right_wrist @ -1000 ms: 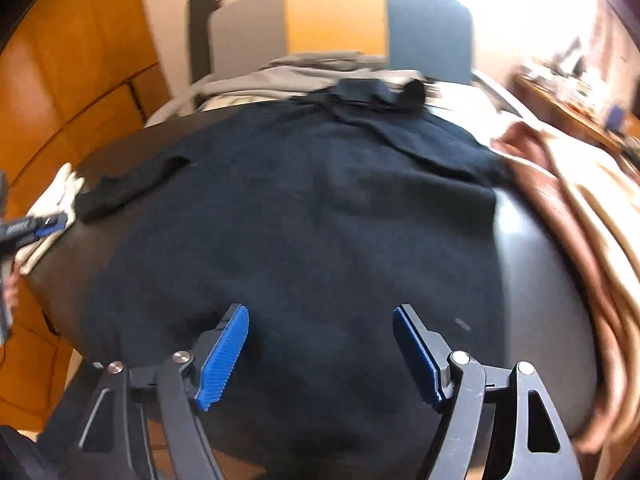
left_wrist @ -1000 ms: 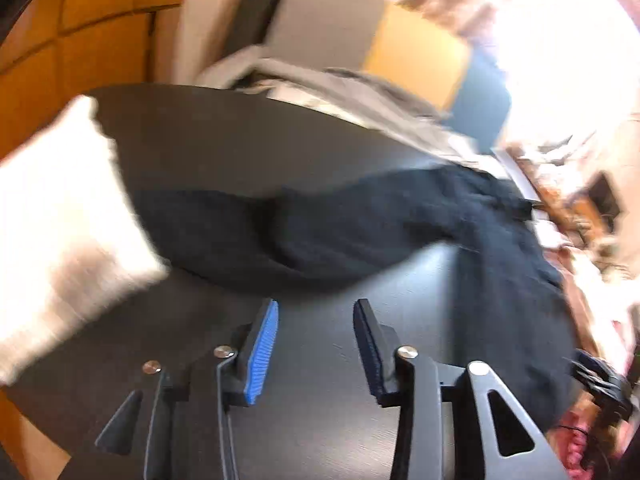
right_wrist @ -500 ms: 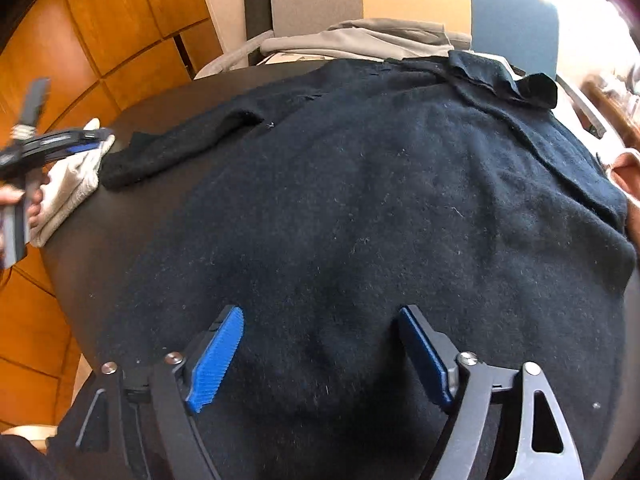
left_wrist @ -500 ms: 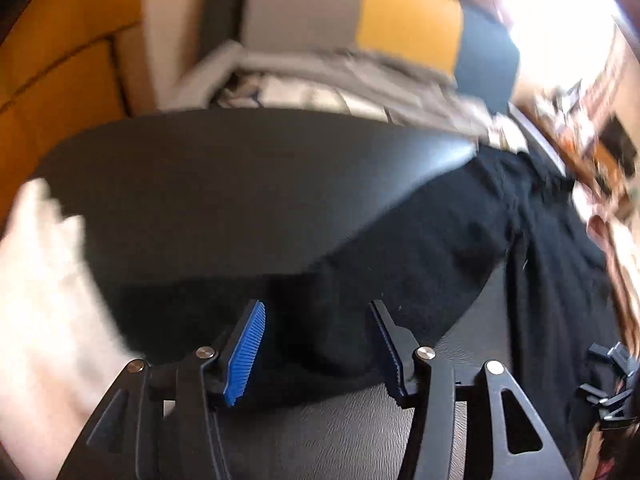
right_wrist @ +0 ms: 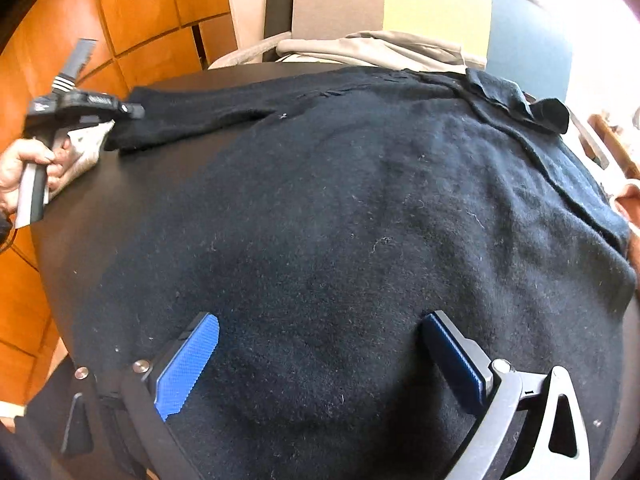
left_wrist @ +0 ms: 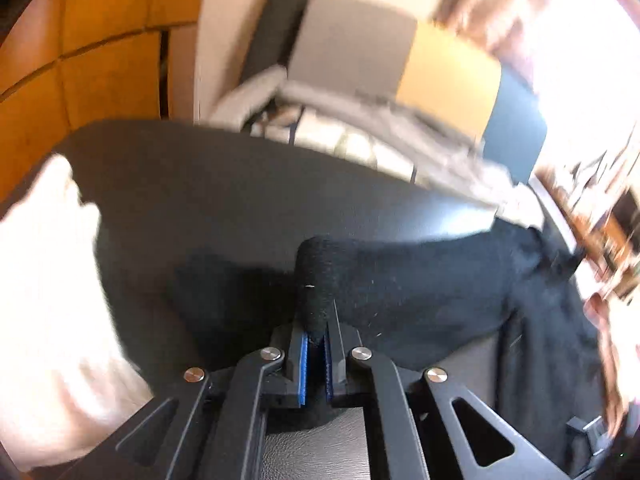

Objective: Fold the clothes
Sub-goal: 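Grasp a sweater sleeve with the left tool and pull it outward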

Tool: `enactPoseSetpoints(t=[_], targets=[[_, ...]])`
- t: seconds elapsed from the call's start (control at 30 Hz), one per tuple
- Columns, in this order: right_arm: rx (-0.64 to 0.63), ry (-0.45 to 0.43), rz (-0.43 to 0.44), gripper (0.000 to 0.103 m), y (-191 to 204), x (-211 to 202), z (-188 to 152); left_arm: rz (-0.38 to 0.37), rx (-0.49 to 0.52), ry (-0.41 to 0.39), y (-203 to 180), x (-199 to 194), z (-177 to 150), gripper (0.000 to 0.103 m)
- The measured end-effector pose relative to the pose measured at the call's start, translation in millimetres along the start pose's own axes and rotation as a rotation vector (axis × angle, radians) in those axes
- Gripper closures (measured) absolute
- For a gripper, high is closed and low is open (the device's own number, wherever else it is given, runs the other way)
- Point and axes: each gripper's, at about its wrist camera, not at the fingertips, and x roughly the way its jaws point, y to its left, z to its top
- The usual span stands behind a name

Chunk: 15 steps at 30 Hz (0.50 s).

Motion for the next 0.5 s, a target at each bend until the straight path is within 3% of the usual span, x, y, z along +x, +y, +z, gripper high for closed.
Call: enactPoseSetpoints(t=[0.13,0.23,0.4,0.5], targets=[[0.021,0.035,0.040,0.000,-3.8,-1.5,10.0,-0.032,-0.098,-0.097,9.7,-34.4,21.9,0.099],[0.071,-0.004,0.100,0.000,-9.3,-9.4,24.8,0.017,-0.113,-0.126,24.8,-54.2,33.4,0.099],[0.052,-0.074,0.184,0.000,1.1,-12.4,55.9,0.102,-0.143,-0.150,56.7,-78.5,48.1,0.099],[0.044,-0.053,0.274,0.000,14.8,5.5,72.5,0.141,-0.163,-0.129,76.7,-72.6,45.6,0.099]])
